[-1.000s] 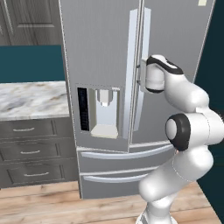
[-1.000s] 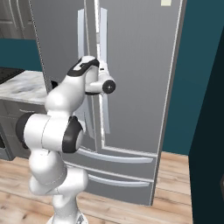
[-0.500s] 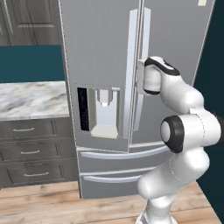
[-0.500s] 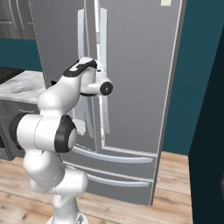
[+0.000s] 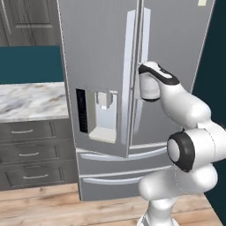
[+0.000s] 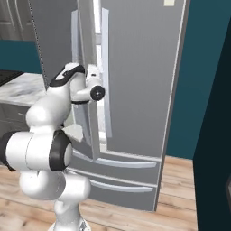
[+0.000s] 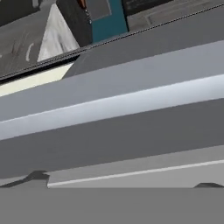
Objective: Retrieve the fish from the fridge and place it on the saucepan with marinade on the stove.
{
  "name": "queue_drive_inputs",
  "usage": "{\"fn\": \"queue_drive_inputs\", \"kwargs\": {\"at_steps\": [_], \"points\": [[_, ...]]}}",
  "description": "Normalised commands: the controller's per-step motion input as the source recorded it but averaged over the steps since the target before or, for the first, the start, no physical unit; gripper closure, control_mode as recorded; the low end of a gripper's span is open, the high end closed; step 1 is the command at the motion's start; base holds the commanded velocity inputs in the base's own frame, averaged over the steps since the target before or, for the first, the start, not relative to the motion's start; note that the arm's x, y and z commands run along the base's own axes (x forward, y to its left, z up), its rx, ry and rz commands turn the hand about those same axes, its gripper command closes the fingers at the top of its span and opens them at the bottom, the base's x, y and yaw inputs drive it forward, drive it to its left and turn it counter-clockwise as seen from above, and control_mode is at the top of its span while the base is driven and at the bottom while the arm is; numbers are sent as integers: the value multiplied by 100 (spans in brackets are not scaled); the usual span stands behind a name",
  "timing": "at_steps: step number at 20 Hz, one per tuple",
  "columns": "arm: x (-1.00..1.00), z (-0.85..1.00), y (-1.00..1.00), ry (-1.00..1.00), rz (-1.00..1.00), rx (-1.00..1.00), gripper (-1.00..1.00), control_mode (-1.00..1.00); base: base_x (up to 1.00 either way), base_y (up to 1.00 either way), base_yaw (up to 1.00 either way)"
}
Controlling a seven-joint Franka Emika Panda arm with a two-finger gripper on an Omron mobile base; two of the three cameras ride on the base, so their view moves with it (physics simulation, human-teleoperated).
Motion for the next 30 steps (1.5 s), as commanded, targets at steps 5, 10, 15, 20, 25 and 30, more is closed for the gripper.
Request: {"fn": "queue_drive_inputs", "kwargs": {"at_steps": [5,10,15,20,25,30], "points": [[-48,-34,100,2,36,10,-100,-100,0,0,0],[-66,-49,100,0,42,10,-100,-100,0,0,0],[-60,-47,100,0,48,13,-100,-100,0,0,0],[-57,-19,100,0,53,12,-100,-100,0,0,0],[-44,0,99,0,53,10,-100,-100,0,0,0],[-67,18,4,6,19,6,-100,-100,0,0,0]]}}
